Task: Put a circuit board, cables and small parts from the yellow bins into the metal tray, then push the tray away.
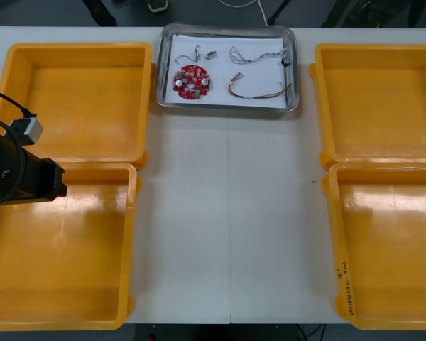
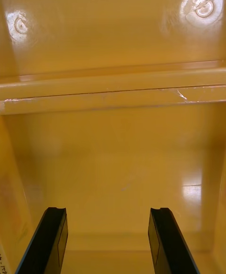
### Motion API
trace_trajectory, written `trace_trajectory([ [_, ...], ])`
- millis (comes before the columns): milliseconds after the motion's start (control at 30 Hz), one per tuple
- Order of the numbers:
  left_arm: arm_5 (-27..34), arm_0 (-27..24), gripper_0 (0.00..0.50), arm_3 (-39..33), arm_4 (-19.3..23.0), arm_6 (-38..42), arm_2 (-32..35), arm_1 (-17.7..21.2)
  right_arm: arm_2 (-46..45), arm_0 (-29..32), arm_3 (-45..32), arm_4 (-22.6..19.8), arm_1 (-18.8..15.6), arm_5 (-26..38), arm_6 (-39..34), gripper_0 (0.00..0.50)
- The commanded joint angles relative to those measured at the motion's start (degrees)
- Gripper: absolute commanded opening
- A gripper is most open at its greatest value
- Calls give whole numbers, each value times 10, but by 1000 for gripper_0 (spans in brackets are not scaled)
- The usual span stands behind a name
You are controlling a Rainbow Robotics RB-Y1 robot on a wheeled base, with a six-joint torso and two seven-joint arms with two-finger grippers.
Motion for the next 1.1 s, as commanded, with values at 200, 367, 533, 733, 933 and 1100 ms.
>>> trace_trajectory([
  [200,4,6,500,-18,-5,-47,13,-6,-20,6,-7,-5,-26,2,-3,500],
  [367,4,6,500,-18,-5,-47,13,-6,-20,6,-7,-5,-26,2,-3,500],
  [533,4,6,500,-18,-5,-47,13,-6,-20,6,-7,-5,-26,2,-3,500],
  [733,4,6,500,-18,-5,-47,13,-6,-20,6,-7,-5,-26,2,-3,500],
  [933,4,6,500,-18,-5,-47,13,-6,-20,6,-7,-5,-26,2,-3,500],
  [1100,4,6,500,-18,-5,-47,13,-6,-20,6,-7,-5,-26,2,-3,500],
])
